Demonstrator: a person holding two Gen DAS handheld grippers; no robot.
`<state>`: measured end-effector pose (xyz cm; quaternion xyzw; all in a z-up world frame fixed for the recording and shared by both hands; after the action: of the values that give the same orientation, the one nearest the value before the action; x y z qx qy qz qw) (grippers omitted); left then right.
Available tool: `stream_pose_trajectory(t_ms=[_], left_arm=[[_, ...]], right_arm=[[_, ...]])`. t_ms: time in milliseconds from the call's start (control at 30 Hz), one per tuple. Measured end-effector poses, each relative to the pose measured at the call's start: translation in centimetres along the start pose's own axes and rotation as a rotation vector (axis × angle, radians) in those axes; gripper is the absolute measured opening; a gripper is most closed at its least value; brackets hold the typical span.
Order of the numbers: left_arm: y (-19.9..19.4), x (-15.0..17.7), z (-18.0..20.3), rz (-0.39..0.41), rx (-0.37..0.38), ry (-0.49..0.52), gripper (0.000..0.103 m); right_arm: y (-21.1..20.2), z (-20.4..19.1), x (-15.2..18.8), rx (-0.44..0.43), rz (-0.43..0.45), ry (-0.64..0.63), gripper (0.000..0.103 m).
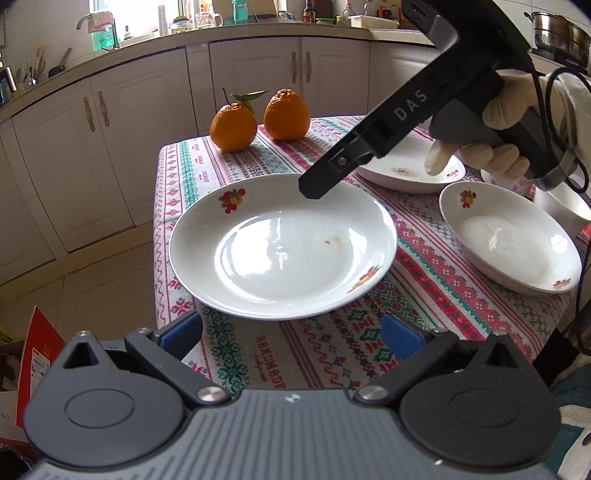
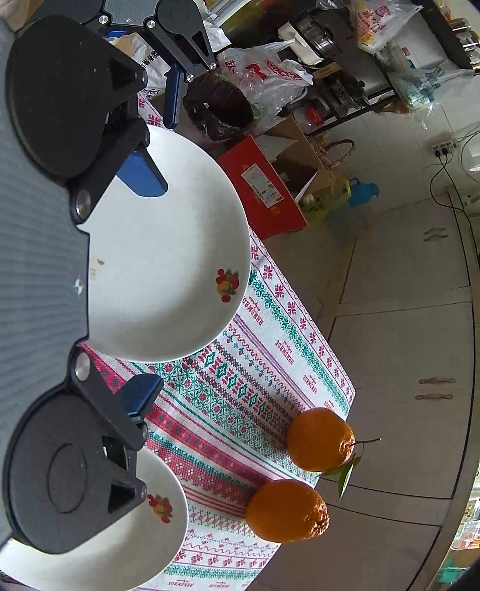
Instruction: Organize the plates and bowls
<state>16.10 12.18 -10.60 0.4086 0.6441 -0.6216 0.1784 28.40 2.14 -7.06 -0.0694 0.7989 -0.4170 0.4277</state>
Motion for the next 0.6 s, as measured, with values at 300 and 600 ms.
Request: stream_pose_trajectory(t_ms=[300, 600], left_arm=[[-2.9, 0.4, 2.7, 0.023, 0.005, -0.023, 0.102], [-3.2, 0.5, 8.0, 0.028, 0.095, 0.042, 0.102]], right_arm=[[-6.3, -2.7, 4.0, 0.088, 0.093, -0.016, 0.103], [-10.8, -4.0, 11.1, 0.249, 0.123, -0.028, 0.103]])
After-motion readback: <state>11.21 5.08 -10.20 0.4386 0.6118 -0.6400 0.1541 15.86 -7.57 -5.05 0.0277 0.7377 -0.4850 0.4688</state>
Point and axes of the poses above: each gripper's, at about its wrist camera, not at the fingertips, and y roughly the way its jaws point, z to its right, x to its underside, the point moved 8 cm from there along y, roughly the way its jaws point, and after that the axes turned 11 degrees about -x, right-handed, at the moved point
